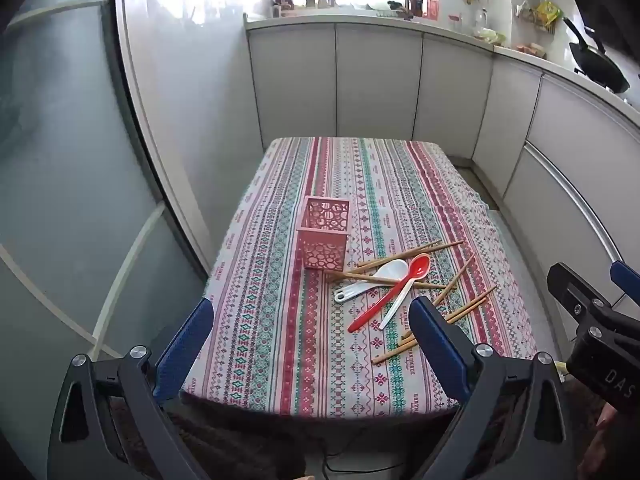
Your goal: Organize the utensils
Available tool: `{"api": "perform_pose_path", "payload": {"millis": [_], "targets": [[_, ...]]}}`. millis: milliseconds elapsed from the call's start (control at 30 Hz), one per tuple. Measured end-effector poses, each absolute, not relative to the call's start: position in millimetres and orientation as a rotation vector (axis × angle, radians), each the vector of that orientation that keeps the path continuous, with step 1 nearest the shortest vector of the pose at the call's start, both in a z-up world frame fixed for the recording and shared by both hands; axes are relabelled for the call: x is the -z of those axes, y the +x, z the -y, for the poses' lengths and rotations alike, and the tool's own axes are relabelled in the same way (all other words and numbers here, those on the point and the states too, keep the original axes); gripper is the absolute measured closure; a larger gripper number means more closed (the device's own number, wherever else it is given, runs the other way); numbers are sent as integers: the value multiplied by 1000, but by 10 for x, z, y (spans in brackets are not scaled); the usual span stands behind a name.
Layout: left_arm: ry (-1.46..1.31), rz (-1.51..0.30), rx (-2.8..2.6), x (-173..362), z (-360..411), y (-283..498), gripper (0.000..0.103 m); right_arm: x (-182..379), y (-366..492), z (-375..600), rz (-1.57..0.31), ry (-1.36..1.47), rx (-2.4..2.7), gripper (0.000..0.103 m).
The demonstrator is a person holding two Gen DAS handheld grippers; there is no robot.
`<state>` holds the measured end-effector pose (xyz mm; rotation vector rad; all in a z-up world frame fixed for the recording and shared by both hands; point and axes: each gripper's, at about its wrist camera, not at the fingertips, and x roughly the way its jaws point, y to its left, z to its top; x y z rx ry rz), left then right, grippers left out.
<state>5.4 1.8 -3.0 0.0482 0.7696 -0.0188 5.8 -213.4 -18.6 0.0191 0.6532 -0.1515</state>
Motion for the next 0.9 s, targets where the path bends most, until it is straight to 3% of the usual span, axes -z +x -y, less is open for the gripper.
{"api": "perform_pose_path", "payload": {"millis": [900], "targets": [[65,-757,10,90,38,98,3,201,92,2162,-652,33,144,0]]}}
